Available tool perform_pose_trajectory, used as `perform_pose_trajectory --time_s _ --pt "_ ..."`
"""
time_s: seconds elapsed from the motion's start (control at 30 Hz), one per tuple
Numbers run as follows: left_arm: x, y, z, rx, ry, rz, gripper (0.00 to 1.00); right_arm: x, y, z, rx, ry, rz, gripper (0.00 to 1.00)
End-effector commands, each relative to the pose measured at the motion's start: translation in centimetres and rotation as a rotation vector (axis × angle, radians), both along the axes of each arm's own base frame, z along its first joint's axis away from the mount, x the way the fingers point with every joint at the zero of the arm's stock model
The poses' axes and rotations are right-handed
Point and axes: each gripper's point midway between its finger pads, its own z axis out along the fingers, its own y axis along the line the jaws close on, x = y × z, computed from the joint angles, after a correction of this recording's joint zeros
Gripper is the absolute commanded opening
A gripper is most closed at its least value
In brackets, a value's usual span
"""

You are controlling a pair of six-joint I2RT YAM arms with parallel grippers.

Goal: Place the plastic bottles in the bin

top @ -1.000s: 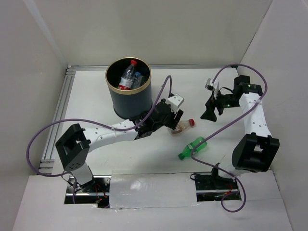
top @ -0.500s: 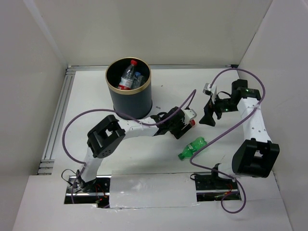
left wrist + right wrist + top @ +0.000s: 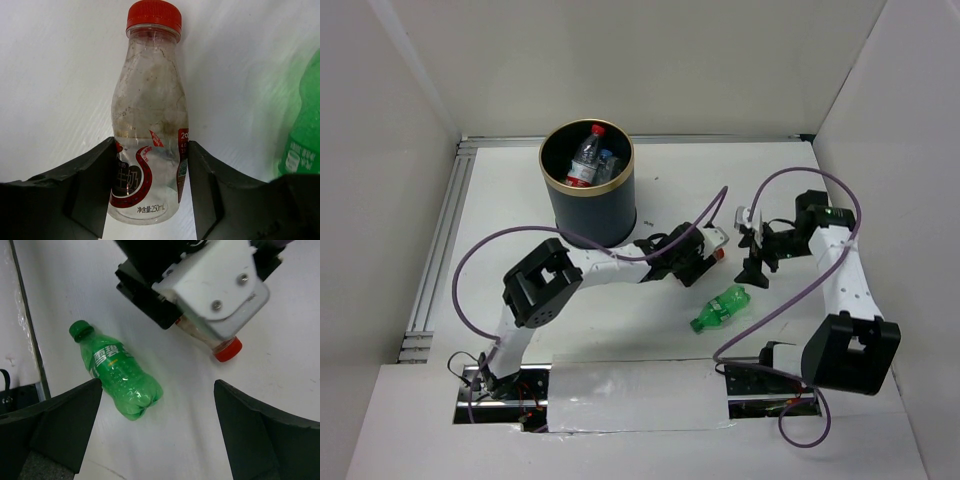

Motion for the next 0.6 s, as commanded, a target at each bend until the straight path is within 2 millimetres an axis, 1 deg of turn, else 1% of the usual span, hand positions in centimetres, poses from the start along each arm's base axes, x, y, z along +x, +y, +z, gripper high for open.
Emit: perform_pose_trajectory --time_s 0.0,0.03,0.07,0.1,0.13,0.17,0.2,0.23,0.3,0.33,0.37,0.4,0.43,0.47,0.5,0.53,0.57 --pt "0.9 0.4 5.2 -0.102 -0.051 0.042 0.00 -1.4 0.4 0.1 -0.048 -0.129 0.112 1.00" --pt "0.6 0.5 5.6 -0.117 -0.039 0.043 0.00 -1.2 0.6 0.7 -0.057 -0.175 0.122 1.00" --pt "0.4 0.7 7.6 -0.147 -0.059 0.043 0.00 -1.4 0.6 0.6 -0.060 -0.182 0.127 1.00" --pt "0.9 0.8 9.2 -0.185 -0.075 0.057 0.00 -1.5 0.8 0.6 -0.059 -0.183 0.136 1.00" --pt "0.5 1.0 11.9 -0.234 -0.101 0.049 0.00 -1.3 0.8 0.6 -0.061 -0.192 0.136 1.00" --pt "0.5 1.0 11.7 -0.237 -0.103 0.049 0.00 -1.3 1.0 0.6 -0.060 -0.192 0.146 1.00" --pt "0.4 1.3 14.3 -0.279 -0.131 0.047 0.00 -1.1 1.0 0.9 -0.064 -0.209 0.151 1.00" --pt "0.7 1.7 16.0 -0.303 -0.148 0.056 0.00 -1.0 1.0 1.1 -0.063 -0.203 0.151 1.00" --pt "0.9 2.6 18.8 -0.336 -0.196 0.089 0.00 -0.8 1.2 1.6 -0.050 -0.225 0.159 1.00" --pt "1.2 3.7 22.1 -0.386 -0.243 0.115 0.00 -0.7 1.4 1.6 -0.033 -0.219 0.161 1.00" --pt "2.1 5.1 23.8 -0.407 -0.282 0.164 0.00 -0.8 1.6 1.7 -0.024 -0.221 0.162 1.00" --pt "2.6 6.2 25.2 -0.431 -0.301 0.199 0.00 -0.9 1.8 1.7 -0.020 -0.213 0.164 1.00" --pt "3.6 8.8 28.1 -0.478 -0.342 0.262 0.00 -1.0 2.2 1.8 -0.009 -0.215 0.178 1.00" --pt "4.3 10.3 29.8 -0.512 -0.368 0.306 0.00 -0.6 2.2 1.9 -0.011 -0.229 0.172 1.00" --pt "5.1 12.1 31.6 -0.540 -0.415 0.363 0.00 -0.5 2.5 1.8 -0.004 -0.214 0.174 1.00" --pt "5.7 13.8 32.3 -0.557 -0.433 0.419 0.00 -0.4 2.7 1.8 -0.002 -0.215 0.175 1.00" --pt "7.1 16.4 32.6 -0.548 -0.459 0.489 0.00 -0.6 3.1 1.4 -0.006 -0.200 0.185 1.00"
